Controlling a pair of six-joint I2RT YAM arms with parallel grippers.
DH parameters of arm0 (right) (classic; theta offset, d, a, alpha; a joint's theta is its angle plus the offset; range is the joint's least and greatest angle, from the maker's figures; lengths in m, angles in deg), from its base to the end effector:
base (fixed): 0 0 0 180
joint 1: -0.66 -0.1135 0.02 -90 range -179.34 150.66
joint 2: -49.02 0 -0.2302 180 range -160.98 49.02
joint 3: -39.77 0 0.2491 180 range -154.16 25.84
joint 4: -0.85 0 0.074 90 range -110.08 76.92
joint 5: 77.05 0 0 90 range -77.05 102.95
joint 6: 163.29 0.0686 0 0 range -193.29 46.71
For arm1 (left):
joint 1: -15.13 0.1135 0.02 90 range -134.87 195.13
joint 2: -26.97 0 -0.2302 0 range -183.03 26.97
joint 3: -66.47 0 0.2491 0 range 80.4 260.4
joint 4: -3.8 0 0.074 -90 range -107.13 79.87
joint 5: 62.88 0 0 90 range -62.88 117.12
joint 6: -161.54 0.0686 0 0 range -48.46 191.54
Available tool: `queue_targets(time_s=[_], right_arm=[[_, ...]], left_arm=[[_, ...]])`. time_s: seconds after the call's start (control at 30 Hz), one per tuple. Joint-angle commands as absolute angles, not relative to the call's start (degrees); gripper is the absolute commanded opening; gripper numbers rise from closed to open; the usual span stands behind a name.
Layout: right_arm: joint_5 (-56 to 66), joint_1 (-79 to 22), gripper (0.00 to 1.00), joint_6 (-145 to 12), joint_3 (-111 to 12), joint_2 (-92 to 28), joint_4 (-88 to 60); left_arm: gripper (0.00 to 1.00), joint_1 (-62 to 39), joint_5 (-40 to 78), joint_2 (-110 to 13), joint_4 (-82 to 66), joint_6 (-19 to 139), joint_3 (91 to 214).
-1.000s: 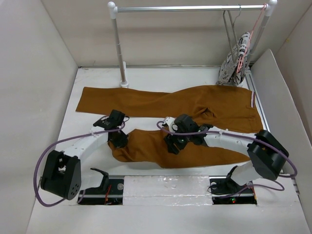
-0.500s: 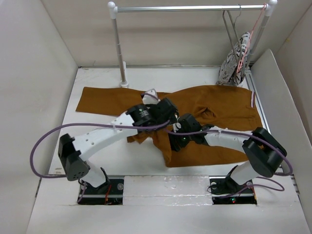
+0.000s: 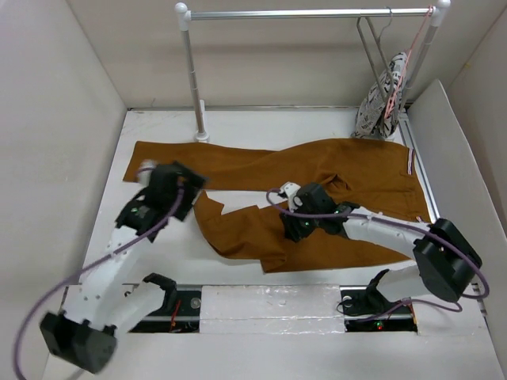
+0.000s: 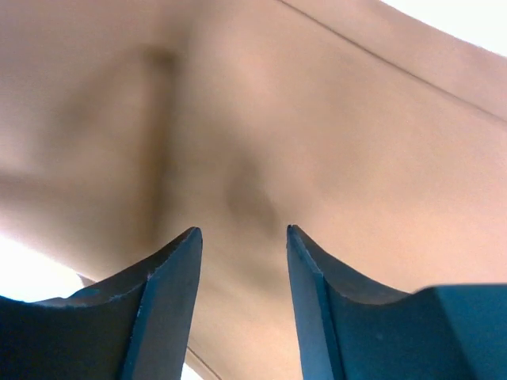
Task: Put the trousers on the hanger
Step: Flatten out the trousers at the center of the board.
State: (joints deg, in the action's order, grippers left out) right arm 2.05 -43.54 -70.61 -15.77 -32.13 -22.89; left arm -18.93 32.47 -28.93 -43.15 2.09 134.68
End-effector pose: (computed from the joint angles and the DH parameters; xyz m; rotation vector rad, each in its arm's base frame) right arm 0.2070 0.2194 0.1260 -0.9690 2.3070 0.5874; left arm 0.2118 -0.1355 0.2763 -0.7611 2.1980 -0.8907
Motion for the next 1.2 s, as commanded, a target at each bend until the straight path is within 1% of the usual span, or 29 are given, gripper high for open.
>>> queue_targets(time_s=[0.0, 0.07, 0.1, 0.13, 0.17, 0.2, 0.27, 0.33, 0.37, 0.5, 0.6, 0.73, 0.9, 1.03, 1.1, 1.17], right_arm=[[7.0, -39.7, 0.53, -68.3, -15.5, -26.8, -32.8], [7.3, -39.0, 0.44, -68.4, -16.1, -25.0, -33.4], [6.9, -39.0, 0.37, -68.5, -16.3, -23.0, -34.0], [6.7, -38.2, 0.28, -68.5, -16.7, -21.9, -34.3], [6.4, -37.7, 0.28, -68.9, -17.1, -21.3, -34.6], [6.3, -37.7, 0.27, -69.8, -17.8, -20.9, -35.1], [6.6, -37.7, 0.31, -70.5, -18.8, -20.3, -35.8], [6.4, -37.7, 0.34, -71.5, -19.8, -20.5, -36.6], [6.3, -37.1, 0.35, -71.6, -20.0, -20.5, -36.9], [5.8, -37.1, 0.35, -71.4, -19.6, -19.1, -36.4], [5.5, -37.1, 0.37, -71.1, -19.7, -18.4, -36.0], [5.3, -37.1, 0.38, -70.7, -20.2, -18.0, -35.8], [5.0, -37.1, 0.38, -70.2, -19.9, -18.5, -35.1], [4.2, -37.7, 0.38, -69.7, -19.0, -19.4, -33.9], [4.4, -38.2, 0.38, -69.4, -19.0, -19.6, -33.7], [4.4, -38.2, 0.38, -69.2, -18.7, -19.6, -33.4]], left_arm=[[0.9, 4.8, 36.3, -24.8, -47.6, 7.6, 125.0], [0.9, 12.5, 32.5, -25.4, -44.9, 11.6, 120.9], [0.87, 18.4, 32.0, -26.2, -44.5, 12.5, 120.3], [0.83, 20.7, 31.2, -26.6, -44.1, 13.3, 119.3], [0.8, 22.8, 29.3, -26.9, -42.1, 14.0, 119.1], [0.77, 23.7, 27.5, -28.0, -40.9, 14.1, 118.9], [0.75, 23.7, 23.8, -29.4, -38.4, 13.2, 117.5], [0.65, 23.7, 20.5, -31.9, -38.2, 13.4, 116.1], [0.63, 23.1, 19.9, -32.3, -38.2, 13.6, 115.6], [0.63, 23.1, 13.9, -31.7, -37.6, 14.3, 112.9], [0.66, 21.0, 12.4, -31.6, -36.1, 12.8, 111.3], [0.66, 21.0, 10.0, -34.0, -33.9, 12.7, 109.9], [0.67, 21.0, 6.7, -33.8, -31.1, 12.0, 109.2], [0.68, 19.8, 4.0, -35.1, -26.0, 11.0, 108.2], [0.64, 17.6, 4.7, -37.8, -25.3, 10.5, 109.1], [0.55, 15.0, 5.1, -39.6, -24.2, 9.4, 110.3]])
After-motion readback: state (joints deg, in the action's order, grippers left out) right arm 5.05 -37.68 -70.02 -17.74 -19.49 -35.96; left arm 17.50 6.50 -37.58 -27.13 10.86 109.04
